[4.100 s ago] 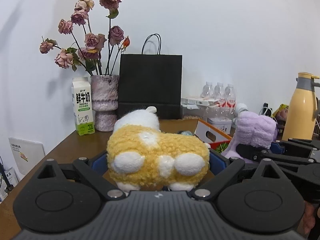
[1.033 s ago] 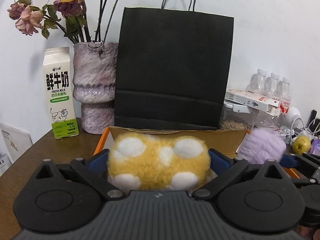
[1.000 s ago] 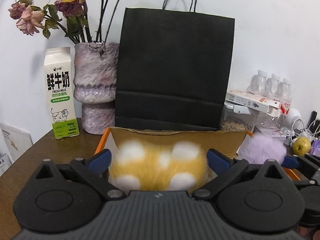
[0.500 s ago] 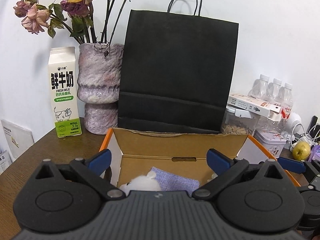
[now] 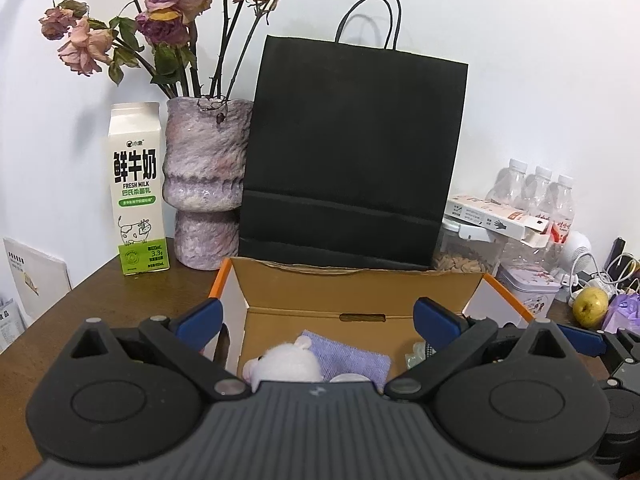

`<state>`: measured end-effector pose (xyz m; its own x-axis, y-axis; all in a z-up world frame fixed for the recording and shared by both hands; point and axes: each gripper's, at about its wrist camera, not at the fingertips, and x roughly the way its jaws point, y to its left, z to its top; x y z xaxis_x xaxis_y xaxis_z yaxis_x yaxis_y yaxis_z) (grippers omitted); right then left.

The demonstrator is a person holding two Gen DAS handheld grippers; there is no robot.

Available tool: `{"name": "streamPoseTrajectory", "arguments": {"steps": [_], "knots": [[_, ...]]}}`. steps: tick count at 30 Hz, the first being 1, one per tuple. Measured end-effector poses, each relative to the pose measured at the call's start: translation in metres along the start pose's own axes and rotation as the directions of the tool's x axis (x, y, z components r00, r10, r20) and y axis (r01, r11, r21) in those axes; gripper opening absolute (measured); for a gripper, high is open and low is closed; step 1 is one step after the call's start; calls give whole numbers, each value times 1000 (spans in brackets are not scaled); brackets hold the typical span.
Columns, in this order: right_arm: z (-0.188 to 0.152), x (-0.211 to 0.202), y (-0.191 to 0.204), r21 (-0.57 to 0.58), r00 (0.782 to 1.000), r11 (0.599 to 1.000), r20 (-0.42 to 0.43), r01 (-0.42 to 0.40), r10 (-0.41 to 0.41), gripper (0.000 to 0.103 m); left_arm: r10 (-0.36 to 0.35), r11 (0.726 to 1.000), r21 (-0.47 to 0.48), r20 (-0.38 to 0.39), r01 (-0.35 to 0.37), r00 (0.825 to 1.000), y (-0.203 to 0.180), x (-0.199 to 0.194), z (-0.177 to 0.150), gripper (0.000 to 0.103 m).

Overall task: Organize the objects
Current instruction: 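Lift both open grippers up and away from the box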

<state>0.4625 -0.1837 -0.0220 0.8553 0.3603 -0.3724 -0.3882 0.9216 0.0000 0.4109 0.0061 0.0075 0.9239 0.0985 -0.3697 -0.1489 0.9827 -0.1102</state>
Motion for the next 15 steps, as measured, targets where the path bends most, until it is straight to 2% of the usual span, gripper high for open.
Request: {"name": "streamPoseTrajectory", "arguments": {"steps": [15], "knots": [[-14, -46, -4, -11, 1000, 1000, 19, 17, -16, 103, -20, 1000, 16, 1, 20, 1000, 0, -36, -16, 103]]}}
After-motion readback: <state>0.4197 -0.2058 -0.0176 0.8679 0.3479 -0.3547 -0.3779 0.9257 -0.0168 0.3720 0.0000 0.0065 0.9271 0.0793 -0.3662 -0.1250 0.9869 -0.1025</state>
